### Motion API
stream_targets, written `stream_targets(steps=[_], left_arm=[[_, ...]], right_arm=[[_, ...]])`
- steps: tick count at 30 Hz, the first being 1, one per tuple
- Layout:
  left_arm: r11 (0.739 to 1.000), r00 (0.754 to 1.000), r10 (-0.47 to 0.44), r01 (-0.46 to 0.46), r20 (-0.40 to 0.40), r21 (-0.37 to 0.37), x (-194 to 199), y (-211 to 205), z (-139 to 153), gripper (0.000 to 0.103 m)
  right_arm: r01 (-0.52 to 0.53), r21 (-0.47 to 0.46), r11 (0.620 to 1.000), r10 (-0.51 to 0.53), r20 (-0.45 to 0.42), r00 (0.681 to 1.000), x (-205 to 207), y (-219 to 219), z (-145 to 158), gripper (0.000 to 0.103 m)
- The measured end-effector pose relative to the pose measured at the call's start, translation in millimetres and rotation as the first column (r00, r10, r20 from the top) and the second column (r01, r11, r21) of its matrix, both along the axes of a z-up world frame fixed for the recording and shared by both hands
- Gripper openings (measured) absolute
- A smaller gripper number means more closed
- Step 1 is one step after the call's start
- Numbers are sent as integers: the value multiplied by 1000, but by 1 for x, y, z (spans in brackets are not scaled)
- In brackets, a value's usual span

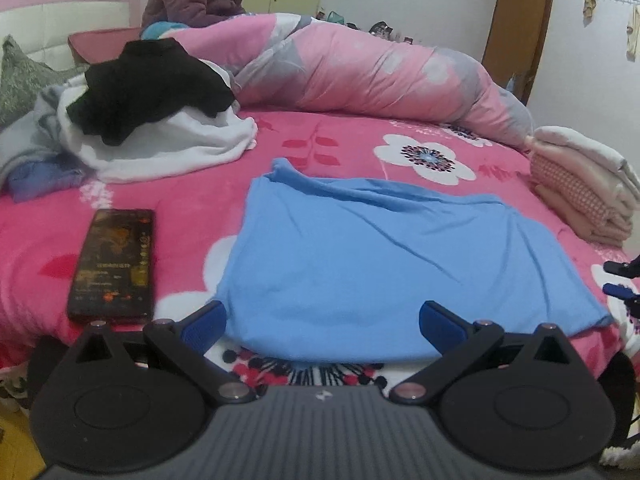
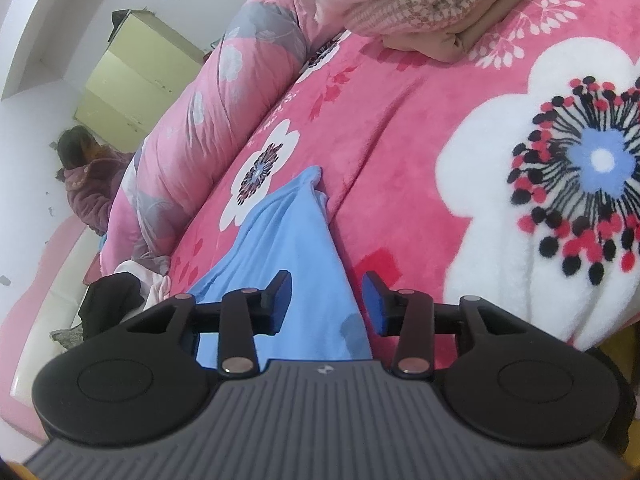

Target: Fold clothes

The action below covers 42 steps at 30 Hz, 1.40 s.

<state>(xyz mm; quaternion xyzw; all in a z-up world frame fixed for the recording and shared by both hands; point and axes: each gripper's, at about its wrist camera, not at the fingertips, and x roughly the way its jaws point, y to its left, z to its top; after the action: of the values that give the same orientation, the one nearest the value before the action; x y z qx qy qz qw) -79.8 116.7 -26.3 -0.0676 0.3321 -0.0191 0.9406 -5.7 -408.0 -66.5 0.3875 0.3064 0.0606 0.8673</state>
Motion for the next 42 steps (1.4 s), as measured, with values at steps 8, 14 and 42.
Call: stream_targets(steps=[8, 14, 42], left_arm=[[998, 997, 38, -42, 63, 48, 10, 10, -2, 103], [995, 995, 50, -56, 82, 78, 20, 24, -12, 100], [997, 1000, -16, 17, -13, 76, 37, 41, -28, 11]], right_arm=[[-2, 0, 1000, 2, -4, 1000, 1, 5, -1, 40], [-1, -2, 1000, 1, 1, 1000, 1, 2, 0, 40], [-22, 14, 1000, 22, 12, 1000, 3, -9, -6, 40]])
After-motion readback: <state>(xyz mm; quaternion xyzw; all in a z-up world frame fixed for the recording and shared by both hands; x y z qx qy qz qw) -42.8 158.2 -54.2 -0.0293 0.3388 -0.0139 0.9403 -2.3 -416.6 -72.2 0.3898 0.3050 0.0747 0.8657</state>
